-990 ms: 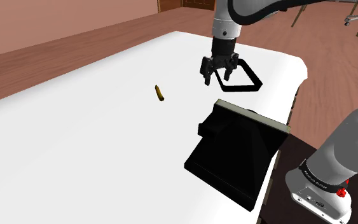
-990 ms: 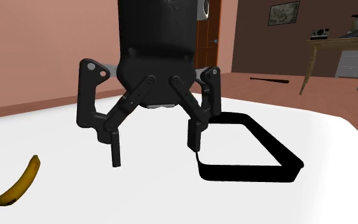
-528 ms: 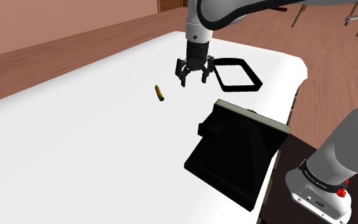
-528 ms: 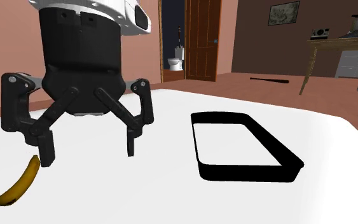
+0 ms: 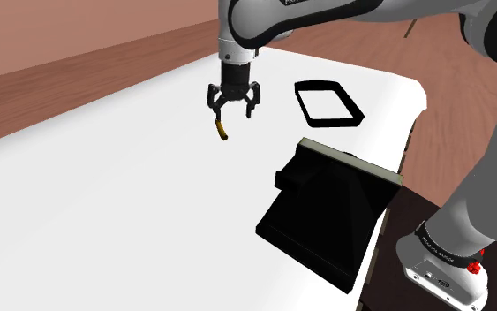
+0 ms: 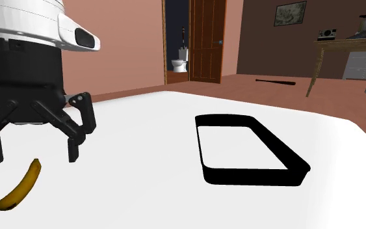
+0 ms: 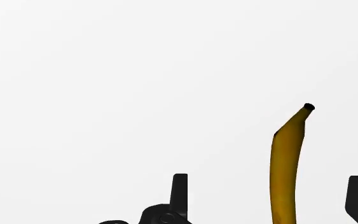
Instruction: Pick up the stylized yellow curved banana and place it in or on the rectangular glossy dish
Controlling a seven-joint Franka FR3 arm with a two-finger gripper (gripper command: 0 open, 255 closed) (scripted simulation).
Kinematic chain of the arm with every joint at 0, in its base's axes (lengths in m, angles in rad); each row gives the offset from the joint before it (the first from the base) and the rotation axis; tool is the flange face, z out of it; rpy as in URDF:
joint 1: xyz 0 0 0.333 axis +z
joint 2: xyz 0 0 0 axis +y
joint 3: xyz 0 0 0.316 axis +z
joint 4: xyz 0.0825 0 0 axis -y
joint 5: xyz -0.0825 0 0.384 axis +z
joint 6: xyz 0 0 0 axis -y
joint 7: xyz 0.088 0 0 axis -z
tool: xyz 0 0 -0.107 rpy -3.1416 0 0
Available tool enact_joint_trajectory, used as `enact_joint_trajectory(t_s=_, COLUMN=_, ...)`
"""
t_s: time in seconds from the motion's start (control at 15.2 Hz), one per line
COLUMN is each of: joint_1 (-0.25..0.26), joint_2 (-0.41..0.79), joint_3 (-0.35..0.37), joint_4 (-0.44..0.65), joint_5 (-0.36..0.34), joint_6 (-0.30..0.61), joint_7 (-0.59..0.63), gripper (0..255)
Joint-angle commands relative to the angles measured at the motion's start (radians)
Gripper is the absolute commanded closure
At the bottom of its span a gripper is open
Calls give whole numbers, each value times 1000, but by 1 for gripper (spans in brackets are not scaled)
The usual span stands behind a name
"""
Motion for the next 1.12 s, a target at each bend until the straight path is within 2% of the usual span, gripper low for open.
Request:
enact_joint_trajectory(t_s=0.0, joint_1=23, joint_2=93, joint_3=1, joint_4=122, joint_5=-23, joint_6=-25, joint_7=40, gripper=0)
enact_joint_trajectory(t_s=0.07, joint_1=34, joint_2=130, joint_3=0, joint_4=172, joint_5=-32, joint_6=-35, joint_7=55, gripper=0)
enact_joint_trajectory(t_s=0.59, joint_1=40, joint_2=144, joint_3=-1, joint_4=90, joint_5=-34, joint_6=61, joint_7=56, gripper=0)
enact_joint_trajectory(t_s=1.06, joint_1=40, joint_2=144, joint_3=-1, joint_4=91, joint_5=-34, joint_6=60, joint_7=56, gripper=0)
